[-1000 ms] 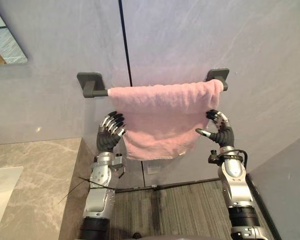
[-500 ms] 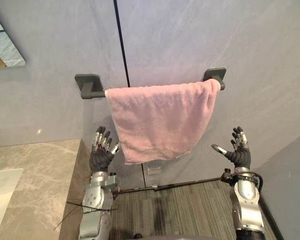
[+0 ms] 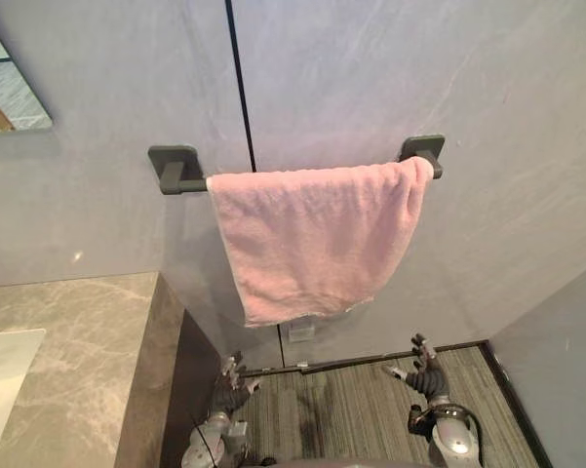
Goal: Organize washtable
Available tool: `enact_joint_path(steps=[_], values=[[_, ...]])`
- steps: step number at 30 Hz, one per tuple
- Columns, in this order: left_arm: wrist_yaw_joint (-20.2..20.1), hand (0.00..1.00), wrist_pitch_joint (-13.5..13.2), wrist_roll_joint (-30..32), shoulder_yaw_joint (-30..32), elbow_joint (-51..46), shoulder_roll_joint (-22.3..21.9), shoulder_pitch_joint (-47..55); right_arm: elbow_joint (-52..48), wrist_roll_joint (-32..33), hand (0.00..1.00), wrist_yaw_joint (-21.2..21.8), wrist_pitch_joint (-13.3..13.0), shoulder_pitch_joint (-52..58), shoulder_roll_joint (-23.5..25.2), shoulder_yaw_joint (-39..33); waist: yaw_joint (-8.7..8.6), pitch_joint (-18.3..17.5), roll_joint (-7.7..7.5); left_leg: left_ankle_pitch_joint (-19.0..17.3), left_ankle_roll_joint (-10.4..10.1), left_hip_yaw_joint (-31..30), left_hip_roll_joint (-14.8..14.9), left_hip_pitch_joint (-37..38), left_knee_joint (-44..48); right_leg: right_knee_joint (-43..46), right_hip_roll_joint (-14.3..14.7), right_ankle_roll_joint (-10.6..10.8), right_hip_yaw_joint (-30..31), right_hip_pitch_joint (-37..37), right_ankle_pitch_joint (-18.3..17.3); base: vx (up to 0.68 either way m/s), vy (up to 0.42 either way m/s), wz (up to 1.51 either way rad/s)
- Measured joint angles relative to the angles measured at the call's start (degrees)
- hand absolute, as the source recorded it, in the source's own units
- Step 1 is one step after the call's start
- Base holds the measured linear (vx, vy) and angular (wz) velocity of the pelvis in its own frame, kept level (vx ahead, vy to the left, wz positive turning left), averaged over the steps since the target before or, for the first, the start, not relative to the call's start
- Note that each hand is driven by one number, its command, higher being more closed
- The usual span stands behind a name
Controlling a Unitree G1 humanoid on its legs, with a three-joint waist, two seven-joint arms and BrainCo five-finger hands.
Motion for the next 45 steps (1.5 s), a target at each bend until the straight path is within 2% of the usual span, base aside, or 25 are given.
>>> enact_joint_path(steps=[7, 9, 12, 14, 15, 17, 18, 19, 20, 21, 22, 23, 24, 25, 28, 29, 30, 33, 35, 37, 38, 41, 43, 44, 45], values=[[1.8, 0.0, 0.5, 3.9, 1.8, 14.8, 0.8, -3.2, 11.7, -1.2, 0.0, -0.2, 1.8, -1.7, -1.0, 0.5, 1.46, 0.0, 0.29, -0.2, -0.3, 1.7, 0.3, -0.9, 0.5, 2.5, 0.2, -0.2, 2.0, -3.1, -0.5, -0.07, -0.011, -0.14], [3.2, 0.0, 0.7, 4.6, 2.3, 17.7, 1.7, -5.2, 13.8, -1.8, 0.0, -0.3, 2.2, -4.0, -1.5, 1.3, 1.4, 0.5, -0.07, -0.3, -0.3, 2.2, 0.2, -3.1, 2.1, 9.1, -0.2, -0.3, 3.1, -7.8, -2.8, -0.07, -0.016, -0.17], [4.6, 0.0, 0.9, 5.7, 2.3, 18.8, 3.5, -7.5, 14.9, -1.8, 0.0, -0.4, 2.3, -6.4, -1.7, 2.7, 1.5, 1.7, -1.65, -1.9, 0.0, 2.2, -0.4, -7.2, 7.7, 17.8, -1.3, 0.0, 4.4, -13.2, -6.2, -0.08, -0.037, 0.0], [5.1, 0.0, 1.2, 5.7, 2.3, 19.0, 3.0, -8.2, 14.9, -1.8, 0.0, -0.4, 2.3, -7.1, -2.4, 4.0, 1.45, 2.1, -0.65, -2.3, 0.2, 1.3, 0.0, -9.9, 9.5, 21.2, -1.5, 0.0, 4.5, -15.0, -7.6, -0.12, -0.068, 0.3], [5.3, 0.0, 1.4, 5.7, 2.3, 19.2, 2.7, -8.8, 14.9, -1.8, 0.0, -0.3, 2.3, -7.3, -2.7, 4.7, 1.48, 2.1, -0.74, -2.2, 0.2, 0.0, 0.0, -11.1, 10.7, 28.4, -2.5, -0.6, 5.0, -16.7, -10.6, -0.04, -0.093, 0.57], [6.1, 0.0, 1.6, 5.7, 2.7, 19.4, 2.8, -8.7, 15.0, -1.8, 0.0, -0.3, 2.5, -7.5, -2.6, 5.1, 1.73, 1.8, -1.06, -2.3, -1.3, -4.4, -0.1, -14.3, 13.0, 36.1, -4.0, 0.6, 8.6, -15.9, -13.7, -0.08, -0.287, 1.0], [6.5, 0.0, 1.6, 5.7, 3.9, 19.4, 2.6, -8.9, 14.9, -1.9, 0.0, -0.4, 2.7, -8.6, -2.8, 5.8, 2.2, 1.3, -2.18, -0.9, -3.2, -6.6, -0.1, -17.2, 14.2, 34.7, -2.7, 0.7, 11.2, -16.0, -16.3, -0.11, -0.356, 0.94], [6.6, 0.0, 1.7, 5.7, 4.3, 19.6, 2.4, -9.0, 14.9, -2.0, 0.0, -0.4, 2.8, -9.1, -2.9, 6.1, 2.6, 1.5, -2.0, -0.1, -3.9, -7.3, 0.2, -18.0, 14.2, 33.6, -2.3, 0.6, 11.4, -16.1, -17.3, -0.14, -0.34, 0.66], [6.8, 0.0, 1.7, 5.6, 4.5, 20.0, 1.7, -9.6, 14.8, -2.1, 0.0, -0.7, 2.9, -9.6, -3.5, 6.5, 3.7, 2.0, -1.02, 1.0, -5.0, -8.2, 1.1, -19.4, 13.9, 30.5, -1.1, -0.9, 10.3, -15.0, -19.3, -0.25, -0.384, 0.55], [7.5, 0.0, 1.7, 5.6, 4.4, 20.5, 0.9, -10.3, 14.7, -2.1, 0.0, -1.2, 2.9, -10.1, -4.7, 7.0, 4.48, 2.8, 1.05, 2.6, -5.6, -10.4, 2.7, -20.7, 13.6, 29.6, 0.5, -2.0, 7.6, -15.1, -18.9, -0.22, -0.314, 0.68], [7.6, 0.0, 1.6, 5.6, 4.4, 20.5, 0.4, -10.2, 14.8, -2.1, 0.0, -1.4, 2.9, -10.0, -5.5, 7.2, 4.36, 2.9, 1.67, 3.4, -5.2, -11.1, 3.3, -21.2, 12.9, 29.6, 1.1, -2.4, 5.9, -15.2, -18.7, -0.28, -0.338, 1.03], [7.7, 0.0, 1.7, 5.6, 4.3, 20.7, -0.1, -10.2, 14.8, -2.1, 0.0, -1.5, 3.0, -10.0, -6.0, 7.1, 4.14, 3.4, 3.15, 5.2, -2.9, -11.0, 4.4, -21.3, 10.2, 29.2, 1.9, -3.8, 2.3, -14.9, -18.0, -0.2, -0.216, 1.17], [7.7, 0.0, 1.7, 5.6, 4.1, 21.2, -0.3, -10.3, 15.0, -2.1, 0.0, -1.6, 3.0, -10.2, -6.5, 6.5, 3.71, 3.6, 4.05, 4.9, -3.0, -8.7, 6.1, -21.4, 8.6, 27.7, 2.2, -5.0, -0.7, -14.6, -17.3, -0.29, -0.293, 1.58], [7.6, 0.0, 1.7, 5.6, 3.8, 22.2, 0.1, -11.2, 16.0, -2.2, 0.0, -2.0, 3.2, -10.8, -6.5, 5.4, 2.53, 3.7, 4.08, 5.0, -3.0, -3.6, 7.1, -22.8, 9.8, 25.7, 1.5, -5.7, -4.2, -14.2, -15.9, -0.19, -0.17, 1.31], [7.7, 0.0, 1.7, 6.2, 3.7, 23.3, 0.6, -12.0, 16.7, -2.2, 0.0, -3.2, 3.5, -12.2, -6.6, 2.4, 2.16, 4.3, 3.25, 4.6, -3.3, 3.3, 5.5, -22.1, 18.4, 21.2, -0.6, -7.2, -7.6, -15.3, -11.3, -0.16, -0.118, 0.85], [7.6, 0.0, 1.7, 6.8, 3.6, 23.4, 0.5, -12.0, 16.7, -2.1, 0.0, -3.3, 3.5, -12.6, -6.6, 2.2, 2.14, 4.3, 3.26, 3.0, -4.6, 4.2, 5.1, -21.3, 20.0, 20.5, -0.8, -7.3, -7.9, -15.7, -10.5, -0.16, -0.006, 0.42], [7.6, 0.0, 1.7, 7.5, 3.4, 24.3, 0.4, -12.2, 16.8, -1.7, 0.0, -3.8, 3.5, -13.0, -6.4, 2.1, 1.56, 4.3, 3.51, -1.2, -5.2, 6.2, 5.2, -19.6, 22.7, 18.8, -0.8, -7.5, -9.1, -16.2, -8.8, -0.16, 0.025, 0.37], [7.3, 0.0, 1.9, 7.8, 3.0, 25.8, -0.1, -13.3, 18.6, -1.0, 0.0, -3.9, 3.5, -12.8, -5.7, 0.7, 0.73, 4.2, 4.21, -9.1, -4.9, 11.7, 6.9, -13.1, 26.9, 17.6, -1.0, -7.2, -13.2, -15.9, -7.1, -0.17, 0.088, 0.57], [7.2, 0.0, 2.0, 8.0, 1.4, 26.0, -0.4, -14.5, 20.0, -1.0, 0.0, -4.1, 4.0, -12.9, -5.3, -0.9, -0.89, 4.0, 5.19, -10.3, -5.9, 13.9, 7.3, -11.5, 23.3, 17.7, -2.1, -6.3, -17.2, -16.1, -6.5, -0.22, 0.158, 1.09], [6.6, 0.0, 2.0, 9.7, 0.9, 26.0, -0.2, -14.9, 21.5, -1.0, 0.0, -4.2, 4.2, -13.3, -5.1, -2.1, -1.85, 4.1, 5.13, -8.3, -3.5, 15.6, 5.7, -10.2, 15.0, 15.4, -2.3, -4.8, -19.5, -15.9, -4.5, -0.23, 0.17, 0.92], [6.3, 0.0, 2.6, 10.1, 0.0, 26.2, 0.4, -14.3, 21.7, -1.0, 0.0, -4.1, 4.4, -12.8, -4.3, -2.2, -1.64, 4.0, 4.59, -3.5, -3.1, 14.6, 3.0, -7.3, 5.8, 10.6, -2.3, -3.7, -19.6, -14.8, -1.7, -0.2, 0.15, 0.4], [6.2, 0.0, 3.2, 10.6, -0.4, 28.0, 0.9, -14.1, 21.8, -1.1, 0.0, -4.1, 4.5, -12.6, -4.1, -2.3, -1.81, 4.2, 5.12, -0.8, -2.2, 12.9, 1.2, -6.1, 0.7, 9.9, -3.1, -3.2, -20.3, -14.8, -0.3, -0.14, 0.094, 0.29], [6.3, 0.0, 3.3, 10.7, -0.5, 28.0, 1.2, -13.1, 22.3, -1.2, 0.0, -4.2, 4.6, -12.5, -3.7, -1.6, -1.82, 4.4, 4.96, -0.7, -1.7, 11.7, 0.1, -6.2, -0.8, 13.9, -5.1, -2.5, -20.7, -16.0, -1.7, -0.14, 0.056, 0.32], [6.3, 0.0, 3.3, 10.7, -0.4, 28.0, 1.3, -13.1, 22.6, -1.2, 0.0, -4.1, 4.7, -12.5, -3.7, -1.1, -2.1, 4.8, 4.93, -0.5, -1.4, 10.0, -0.2, -6.1, -0.8, 16.9, -5.4, -2.5, -19.1, -16.7, -2.2, -0.06, 0.011, 0.62], [6.3, 0.0, 3.4, 11.2, -0.6, 28.3, 1.5, -13.2, 23.0, -1.2, 0.0, -4.1, 4.8, -12.3, -3.7, -0.3, -2.88, 5.2, 5.2, -0.4, -1.2, 7.6, 0.0, -6.1, -0.8, 20.0, -4.9, -2.7, -12.3, -17.4, -2.1, -0.03, 0.027, 1.15]])
